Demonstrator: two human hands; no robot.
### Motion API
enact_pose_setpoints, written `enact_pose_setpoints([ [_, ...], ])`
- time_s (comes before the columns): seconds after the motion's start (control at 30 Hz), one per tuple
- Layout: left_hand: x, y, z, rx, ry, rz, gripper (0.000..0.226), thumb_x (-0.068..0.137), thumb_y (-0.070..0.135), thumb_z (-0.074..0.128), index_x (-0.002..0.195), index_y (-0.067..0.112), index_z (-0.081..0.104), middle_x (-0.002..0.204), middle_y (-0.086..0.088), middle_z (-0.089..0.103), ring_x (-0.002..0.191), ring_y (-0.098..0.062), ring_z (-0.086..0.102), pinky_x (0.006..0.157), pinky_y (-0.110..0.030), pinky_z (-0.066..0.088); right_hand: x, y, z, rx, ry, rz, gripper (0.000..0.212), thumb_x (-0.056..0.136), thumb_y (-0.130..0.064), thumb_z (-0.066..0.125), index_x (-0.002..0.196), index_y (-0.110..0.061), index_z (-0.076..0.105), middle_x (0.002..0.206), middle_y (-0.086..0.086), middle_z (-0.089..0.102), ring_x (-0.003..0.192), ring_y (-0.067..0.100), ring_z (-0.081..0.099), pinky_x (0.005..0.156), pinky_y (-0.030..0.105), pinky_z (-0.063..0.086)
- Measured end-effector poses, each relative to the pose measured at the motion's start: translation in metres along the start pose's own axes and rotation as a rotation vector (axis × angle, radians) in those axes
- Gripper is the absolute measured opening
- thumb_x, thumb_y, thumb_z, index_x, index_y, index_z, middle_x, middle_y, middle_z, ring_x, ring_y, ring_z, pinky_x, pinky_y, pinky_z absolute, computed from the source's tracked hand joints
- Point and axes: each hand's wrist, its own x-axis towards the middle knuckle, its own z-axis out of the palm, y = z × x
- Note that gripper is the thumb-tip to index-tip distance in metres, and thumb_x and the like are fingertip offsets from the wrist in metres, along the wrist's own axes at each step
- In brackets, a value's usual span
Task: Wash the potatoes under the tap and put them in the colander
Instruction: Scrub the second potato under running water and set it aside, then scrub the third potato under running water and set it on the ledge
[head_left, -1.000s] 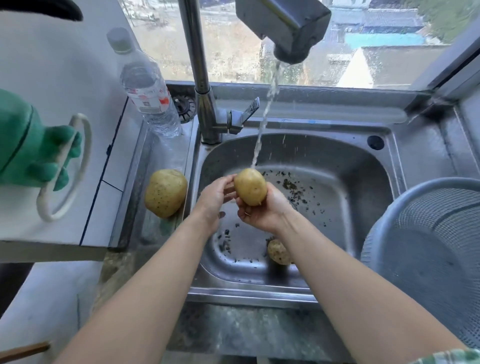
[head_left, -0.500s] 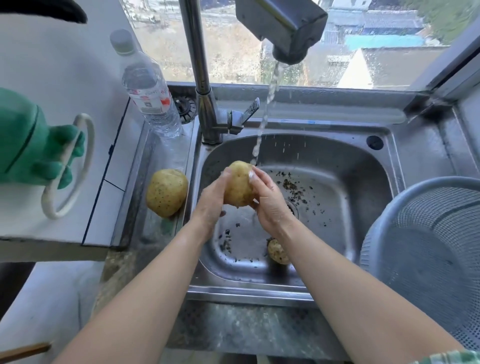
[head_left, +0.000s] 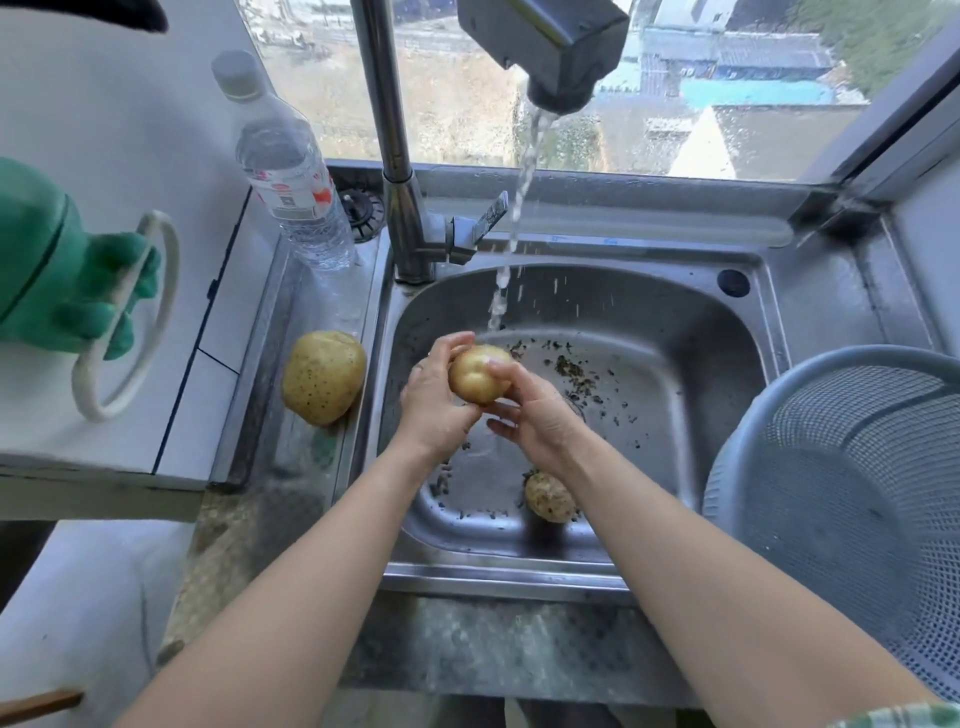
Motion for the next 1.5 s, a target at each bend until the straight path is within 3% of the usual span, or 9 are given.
enact_pose_setpoints([
  [0.13,-0.002,0.006,-0.006,-0.351,0.003,-0.254,0.041,0.092,-0.006,0.045,0.125,0.012,0.060,0.111,-0.008,0.069,0.106,-0.019,0.064,0.082,-0.019,0.051,0.005,0.002,0.001,-0.011,0.029,-0.221,0.079,0.063,-0.026,0.082,0.133,-0.019,0.047,0.127,0.007,0.059,0.109,0.017,0.060,0.088,0.026,0.048],
  [0.27,-0.002,0.011,-0.011,-0.550,-0.104,-0.553,0.051,0.094,0.061,0.041,0.105,0.021,0.071,0.095,-0.002,0.075,0.095,-0.017,0.064,0.085,-0.039,0.041,0.002,-0.002,-0.001,-0.241,-0.034,-0.345,0.077,0.071,-0.003,0.082,0.132,-0.034,0.045,0.133,0.001,0.051,0.117,0.018,0.057,0.097,0.035,0.051],
  [0.47,0.003,0.003,0.000,-0.374,0.064,-0.389,0.060,0.083,0.047,0.071,0.127,0.010,0.056,0.119,-0.011,0.063,0.102,-0.020,0.061,0.081,-0.031,0.051,0.006,0.004,-0.001,-0.178,-0.056,-0.162,0.060,0.076,-0.018,0.063,0.135,-0.022,0.049,0.124,0.004,0.059,0.108,0.019,0.059,0.092,0.033,0.046],
  [0.63,-0.007,0.004,-0.004,-0.304,-0.086,-0.362,0.043,0.098,0.038,0.055,0.132,0.013,0.058,0.123,-0.006,0.064,0.100,-0.013,0.059,0.071,-0.021,0.045,0.008,0.009,-0.009,-0.249,0.053,0.005,0.047,0.086,-0.046,0.067,0.118,-0.011,0.063,0.111,0.008,0.071,0.104,0.021,0.065,0.098,0.038,0.045],
  [0.73,-0.013,0.003,-0.006,-0.233,-0.073,-0.315,0.047,0.097,0.034,0.059,0.138,0.014,0.054,0.128,-0.004,0.060,0.105,-0.014,0.058,0.077,-0.021,0.044,0.003,0.011,-0.007,-0.207,0.104,0.019,0.038,0.085,-0.044,0.069,0.107,-0.013,0.068,0.101,0.006,0.075,0.099,0.019,0.067,0.099,0.037,0.043],
  [0.87,-0.031,0.003,-0.005,0.105,-0.038,-0.222,0.089,0.067,0.056,0.081,0.143,0.025,0.047,0.126,-0.004,0.059,0.116,-0.023,0.058,0.095,-0.035,0.049,-0.012,0.011,0.004,-0.273,0.177,0.032,0.052,0.085,-0.042,0.069,0.120,-0.004,0.060,0.106,0.009,0.069,0.081,0.012,0.061,0.064,0.022,0.040],
  [1.07,-0.069,-0.003,-0.024,0.408,0.200,-0.230,0.083,0.062,0.071,0.074,0.129,0.025,0.057,0.120,-0.009,0.060,0.114,-0.029,0.053,0.096,-0.040,0.045,-0.034,0.015,0.028,-0.485,-0.072,-0.054,0.047,0.085,-0.046,0.068,0.114,-0.009,0.067,0.103,0.006,0.072,0.087,0.016,0.063,0.082,0.031,0.048],
  [1.2,-0.097,-0.012,-0.047,0.424,0.443,-0.293,0.086,0.063,0.064,0.078,0.132,0.020,0.054,0.124,-0.014,0.055,0.117,-0.033,0.051,0.097,-0.041,0.043,-0.038,0.023,0.060,-0.362,-0.210,-0.030,0.036,0.094,-0.036,0.059,0.114,-0.007,0.066,0.090,0.006,0.067,0.072,0.013,0.061,0.068,0.024,0.049],
  [1.5,-0.118,-0.050,-0.072,0.540,0.630,-0.450,0.089,0.060,0.053,0.085,0.131,0.014,0.048,0.126,-0.017,0.050,0.114,-0.036,0.048,0.093,-0.041,0.041,-0.041,0.035,0.075,-0.472,-0.171,-0.070,0.026,0.099,-0.017,0.048,0.118,-0.005,0.062,0.096,0.012,0.069,0.085,0.021,0.063,0.079,0.033,0.051],
])
